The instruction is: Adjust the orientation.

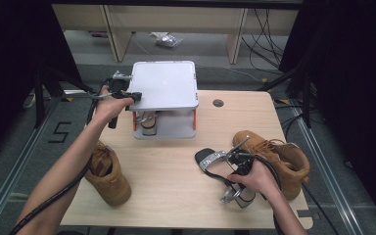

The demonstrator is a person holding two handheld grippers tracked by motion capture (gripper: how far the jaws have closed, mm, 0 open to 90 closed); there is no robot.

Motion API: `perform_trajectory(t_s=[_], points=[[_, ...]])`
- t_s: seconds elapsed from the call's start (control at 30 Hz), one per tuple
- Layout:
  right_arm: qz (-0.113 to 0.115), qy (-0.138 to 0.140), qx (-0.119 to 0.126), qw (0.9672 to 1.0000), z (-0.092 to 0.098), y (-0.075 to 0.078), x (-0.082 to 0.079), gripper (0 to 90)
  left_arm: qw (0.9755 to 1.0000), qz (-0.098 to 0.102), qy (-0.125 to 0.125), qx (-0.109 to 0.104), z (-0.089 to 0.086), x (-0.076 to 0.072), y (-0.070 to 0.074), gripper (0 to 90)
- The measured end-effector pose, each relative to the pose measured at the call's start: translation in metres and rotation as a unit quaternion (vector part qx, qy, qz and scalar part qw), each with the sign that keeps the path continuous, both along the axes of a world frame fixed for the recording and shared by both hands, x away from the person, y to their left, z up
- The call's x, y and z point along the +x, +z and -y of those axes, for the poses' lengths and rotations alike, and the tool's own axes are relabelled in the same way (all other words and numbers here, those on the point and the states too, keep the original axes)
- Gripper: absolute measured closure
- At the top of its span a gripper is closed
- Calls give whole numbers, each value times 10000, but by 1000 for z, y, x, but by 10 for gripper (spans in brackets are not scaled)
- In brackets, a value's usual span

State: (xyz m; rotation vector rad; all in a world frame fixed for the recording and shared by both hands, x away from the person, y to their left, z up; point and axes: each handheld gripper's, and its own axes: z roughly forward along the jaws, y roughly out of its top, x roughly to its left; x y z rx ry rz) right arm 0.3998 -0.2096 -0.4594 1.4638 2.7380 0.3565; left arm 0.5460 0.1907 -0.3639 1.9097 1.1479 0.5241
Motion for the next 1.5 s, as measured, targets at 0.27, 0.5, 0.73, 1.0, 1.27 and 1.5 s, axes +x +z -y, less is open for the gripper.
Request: perform_trajectory(t_s=[0.27, 0.5, 0.73, 1.0, 1.27, 1.5], points=[[-198, -86, -203, 9996, -4, -5, 2, 362, 10000, 0, -4, 10, 0, 0, 0, 895], [-284, -104, -321, 9990, -8, -10, 4, 372, 10000, 2, 0, 2, 0, 0, 0, 895], [-269, -67, -383, 9989, -9, -10, 7, 414, 10000, -1, -11, 16, 0, 0, 0, 895], [-250, -300, -408, 9984, -12, -10, 5, 430, 10000, -1, -11, -2, 0, 0, 0, 895], [-330, -736, -219, 9965, -11, -9, 3, 433, 10000, 0, -16, 12, 0, 0, 0, 895], [-27, -632, -30, 9980, -8, -12, 2, 434, 10000, 2, -17, 17, 0, 0, 0, 895]])
